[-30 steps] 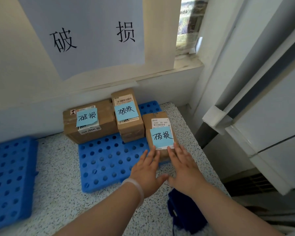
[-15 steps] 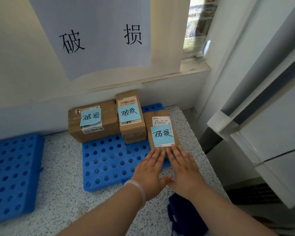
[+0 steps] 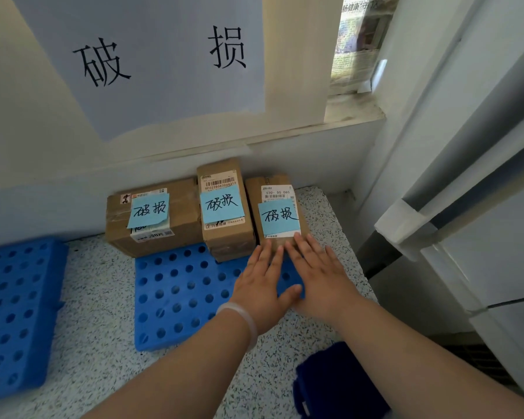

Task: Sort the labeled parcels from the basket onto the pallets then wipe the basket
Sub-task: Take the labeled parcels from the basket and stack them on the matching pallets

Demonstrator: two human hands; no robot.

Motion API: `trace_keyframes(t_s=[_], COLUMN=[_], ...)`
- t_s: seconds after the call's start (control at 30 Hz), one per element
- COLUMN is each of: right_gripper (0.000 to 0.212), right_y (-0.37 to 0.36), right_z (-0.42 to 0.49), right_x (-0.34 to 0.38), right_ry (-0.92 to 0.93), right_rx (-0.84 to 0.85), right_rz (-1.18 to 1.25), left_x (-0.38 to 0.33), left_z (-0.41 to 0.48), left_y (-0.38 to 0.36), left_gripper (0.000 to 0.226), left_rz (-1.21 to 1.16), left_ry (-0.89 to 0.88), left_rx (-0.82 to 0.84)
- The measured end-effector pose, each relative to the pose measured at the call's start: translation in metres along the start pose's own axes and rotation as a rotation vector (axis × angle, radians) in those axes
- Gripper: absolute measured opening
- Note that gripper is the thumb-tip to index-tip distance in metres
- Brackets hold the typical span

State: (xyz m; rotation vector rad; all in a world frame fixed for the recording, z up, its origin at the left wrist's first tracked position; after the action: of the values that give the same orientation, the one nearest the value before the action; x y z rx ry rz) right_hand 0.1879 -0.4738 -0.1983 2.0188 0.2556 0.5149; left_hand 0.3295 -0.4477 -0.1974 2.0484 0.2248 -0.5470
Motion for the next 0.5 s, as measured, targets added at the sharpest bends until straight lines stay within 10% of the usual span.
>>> trace_keyframes(t_s=[0.5], right_gripper=[0.101], right_y=[0.009], right_z=[-0.010], right_x=[0.003], right_ry=[-0.034], right_rx=[-0.056], right_rz=[-0.013], left_x=[0.004], left_z=[-0.007], left_y=[0.006], left_gripper=[0.074], left_rz=[0.025], left_ry=[0.043], left_rx=[-0.008])
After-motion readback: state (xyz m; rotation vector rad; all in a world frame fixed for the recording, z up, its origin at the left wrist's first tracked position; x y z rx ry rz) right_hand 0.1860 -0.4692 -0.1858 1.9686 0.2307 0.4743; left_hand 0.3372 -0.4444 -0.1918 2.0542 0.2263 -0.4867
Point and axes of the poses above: each hand's wrist, its own z-axis towards the middle knuckle, its own y-axis out of the back of the hand, x = y × z, the point moved 3 cm from there along z, towards the middle knuckle, and after that the axes turned 10 degrees about x, right-handed, at the moved point
